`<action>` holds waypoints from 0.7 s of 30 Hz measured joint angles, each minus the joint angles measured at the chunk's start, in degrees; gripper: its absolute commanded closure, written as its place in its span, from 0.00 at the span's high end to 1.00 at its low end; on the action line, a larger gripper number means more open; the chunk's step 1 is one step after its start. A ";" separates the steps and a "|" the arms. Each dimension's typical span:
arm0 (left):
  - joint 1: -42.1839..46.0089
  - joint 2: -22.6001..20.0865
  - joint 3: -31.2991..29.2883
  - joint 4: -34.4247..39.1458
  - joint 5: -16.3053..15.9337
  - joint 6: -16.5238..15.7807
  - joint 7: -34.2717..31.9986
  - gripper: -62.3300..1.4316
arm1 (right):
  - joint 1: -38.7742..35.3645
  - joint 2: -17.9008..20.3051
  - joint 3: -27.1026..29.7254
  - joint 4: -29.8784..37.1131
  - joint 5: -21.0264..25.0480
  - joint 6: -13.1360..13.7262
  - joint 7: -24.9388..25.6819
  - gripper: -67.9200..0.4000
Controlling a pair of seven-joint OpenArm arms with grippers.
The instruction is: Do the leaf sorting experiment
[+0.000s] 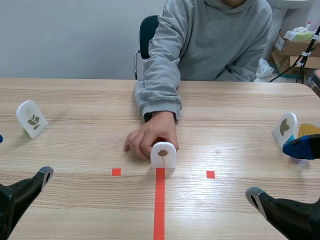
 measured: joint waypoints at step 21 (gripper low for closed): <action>0.00 0.00 0.00 0.00 0.00 0.00 0.02 1.00 | 0.00 0.00 0.00 0.00 0.00 0.00 0.02 0.86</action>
